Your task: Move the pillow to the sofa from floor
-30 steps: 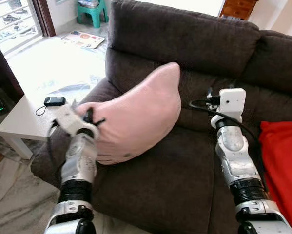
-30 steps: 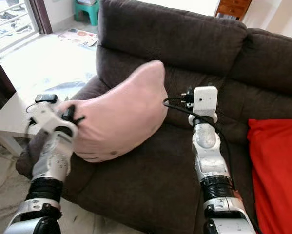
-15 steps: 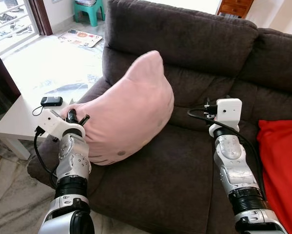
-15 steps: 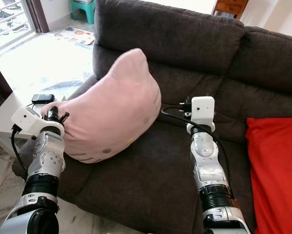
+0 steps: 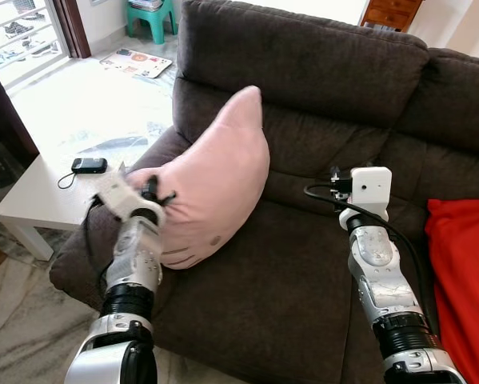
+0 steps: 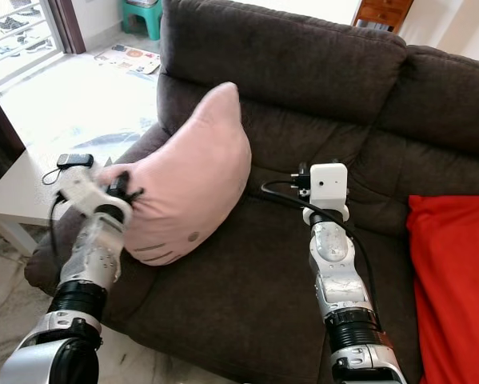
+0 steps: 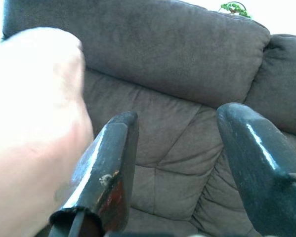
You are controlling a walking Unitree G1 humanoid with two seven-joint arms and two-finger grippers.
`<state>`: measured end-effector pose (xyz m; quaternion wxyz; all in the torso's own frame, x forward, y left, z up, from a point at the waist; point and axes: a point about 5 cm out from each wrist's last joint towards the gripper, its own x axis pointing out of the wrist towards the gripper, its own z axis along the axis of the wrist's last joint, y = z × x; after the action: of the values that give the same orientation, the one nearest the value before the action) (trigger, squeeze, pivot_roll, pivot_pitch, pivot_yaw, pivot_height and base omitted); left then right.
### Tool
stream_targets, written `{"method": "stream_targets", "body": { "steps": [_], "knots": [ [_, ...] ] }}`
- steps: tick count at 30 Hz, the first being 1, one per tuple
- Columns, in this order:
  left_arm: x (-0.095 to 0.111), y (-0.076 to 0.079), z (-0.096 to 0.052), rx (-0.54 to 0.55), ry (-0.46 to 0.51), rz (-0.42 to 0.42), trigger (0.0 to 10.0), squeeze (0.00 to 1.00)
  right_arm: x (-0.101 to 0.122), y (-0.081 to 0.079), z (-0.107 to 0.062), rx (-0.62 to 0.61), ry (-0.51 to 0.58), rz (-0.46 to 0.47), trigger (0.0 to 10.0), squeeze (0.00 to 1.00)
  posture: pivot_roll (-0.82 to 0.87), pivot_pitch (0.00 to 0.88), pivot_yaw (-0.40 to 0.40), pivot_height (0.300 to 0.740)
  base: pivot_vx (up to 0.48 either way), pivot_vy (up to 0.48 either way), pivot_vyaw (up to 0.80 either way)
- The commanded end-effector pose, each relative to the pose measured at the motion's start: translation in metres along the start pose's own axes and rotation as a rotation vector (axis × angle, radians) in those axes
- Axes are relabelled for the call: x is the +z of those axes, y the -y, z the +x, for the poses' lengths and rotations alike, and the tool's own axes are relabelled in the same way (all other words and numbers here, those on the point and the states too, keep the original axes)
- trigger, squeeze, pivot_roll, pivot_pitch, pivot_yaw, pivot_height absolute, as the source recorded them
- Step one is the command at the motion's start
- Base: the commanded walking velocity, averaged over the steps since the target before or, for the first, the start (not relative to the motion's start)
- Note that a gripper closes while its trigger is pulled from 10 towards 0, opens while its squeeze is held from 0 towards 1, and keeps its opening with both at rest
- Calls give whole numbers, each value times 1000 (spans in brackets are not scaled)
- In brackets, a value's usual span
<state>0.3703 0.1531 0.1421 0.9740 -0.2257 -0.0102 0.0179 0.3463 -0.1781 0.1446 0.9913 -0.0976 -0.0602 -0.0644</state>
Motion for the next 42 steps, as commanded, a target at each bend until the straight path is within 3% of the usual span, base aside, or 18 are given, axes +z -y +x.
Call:
{"method": "stream_targets", "body": {
  "steps": [1,2,5,9,16,21,27,31,34,36,37,38,42],
  "knots": [
    [5,-1,0,-22,28,70,10000,0,1,5,-2,-22,1,0,10000,0,-11,96,-96,740,0,0,0],
    [7,-2,1,-39,35,132,10000,0,0,5,-3,-20,-2,1,10000,0,-11,97,-96,740,0,0,0],
    [12,-10,0,-9,66,192,10000,0,0,3,-4,-17,-2,6,10000,0,-11,97,-95,740,0,0,0],
    [27,-23,-2,79,158,163,10000,0,1,2,-4,-12,2,13,10000,0,-5,100,-98,740,0,0,0],
    [34,-28,-3,130,213,112,10000,0,2,0,-3,-3,6,13,10000,0,-6,102,-101,740,0,0,0],
    [36,-48,-5,301,223,50,10000,0,2,1,-4,-4,8,10,10000,0,-13,100,-104,740,0,0,0],
    [37,-46,-4,320,233,67,10000,0,3,2,-4,-6,8,9,10000,0,-12,98,-107,740,0,0,0],
    [36,-41,-3,299,226,74,10000,0,3,1,-3,-4,9,9,10000,0,-11,98,-110,740,0,0,0],
    [32,-35,1,224,184,126,10000,0,3,1,-3,-4,9,10,10000,0,-12,99,-108,740,0,0,0],
    [28,-22,4,88,148,229,10000,0,4,2,-3,-7,9,8,10000,0,-11,99,-109,740,0,0,0],
    [28,-22,4,88,148,229,10000,0,4,2,-3,-7,9,8,10000,0,-11,99,-109,740,0,0,0],
    [26,-15,4,26,130,285,10000,0,3,2,-4,-9,8,7,10000,0,-13,99,-108,740,0,0,0],
    [23,-13,5,-15,109,303,10000,0,3,3,-4,-11,8,8,10000,0,-14,99,-107,740,0,0,0]
  ]
}}
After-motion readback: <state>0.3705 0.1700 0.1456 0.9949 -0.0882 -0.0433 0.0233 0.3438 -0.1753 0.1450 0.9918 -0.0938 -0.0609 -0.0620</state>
